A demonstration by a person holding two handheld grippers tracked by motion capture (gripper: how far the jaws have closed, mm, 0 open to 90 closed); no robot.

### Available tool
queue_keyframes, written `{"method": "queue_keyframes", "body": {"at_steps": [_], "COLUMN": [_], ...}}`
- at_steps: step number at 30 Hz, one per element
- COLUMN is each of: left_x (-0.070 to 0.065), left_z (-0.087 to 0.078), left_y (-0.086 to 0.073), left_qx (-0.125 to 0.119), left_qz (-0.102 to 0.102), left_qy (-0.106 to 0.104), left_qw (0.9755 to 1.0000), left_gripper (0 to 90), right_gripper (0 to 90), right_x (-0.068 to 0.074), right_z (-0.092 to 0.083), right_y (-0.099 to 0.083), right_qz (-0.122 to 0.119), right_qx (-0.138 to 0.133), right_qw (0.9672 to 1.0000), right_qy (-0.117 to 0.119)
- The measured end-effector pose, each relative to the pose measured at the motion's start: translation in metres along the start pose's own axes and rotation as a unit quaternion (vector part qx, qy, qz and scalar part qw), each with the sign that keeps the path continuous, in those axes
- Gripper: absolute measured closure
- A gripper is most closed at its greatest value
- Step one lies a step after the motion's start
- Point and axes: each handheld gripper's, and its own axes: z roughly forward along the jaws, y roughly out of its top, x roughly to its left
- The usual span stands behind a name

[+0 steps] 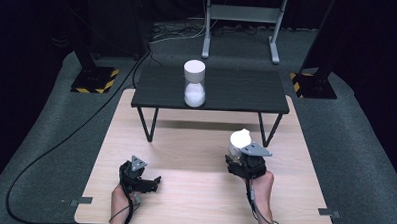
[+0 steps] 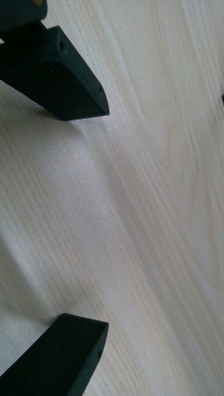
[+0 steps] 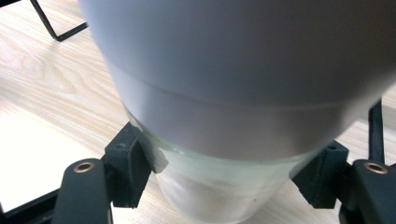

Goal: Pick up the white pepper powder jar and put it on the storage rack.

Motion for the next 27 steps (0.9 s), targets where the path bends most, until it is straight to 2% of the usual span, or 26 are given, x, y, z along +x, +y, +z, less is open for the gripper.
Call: {"method": "queue_keyframes", "body": {"at_steps": [27], "left_x": [0.0], "left_z": [0.0], "left_y": [0.0], "left_qx": [0.0], "left_qz": [0.001], "left_qy": [0.0], "left_qw": [1.0], "left_gripper": [0.6], "right_gripper": [30.2], "right_x": [-0.01], "right_z": [-0.016], "right_y": [0.024], "right_qz": [-0.011], "right_qx": [-0.007], "right_qw": [0.9999], "right_qy": [-0.008]}}
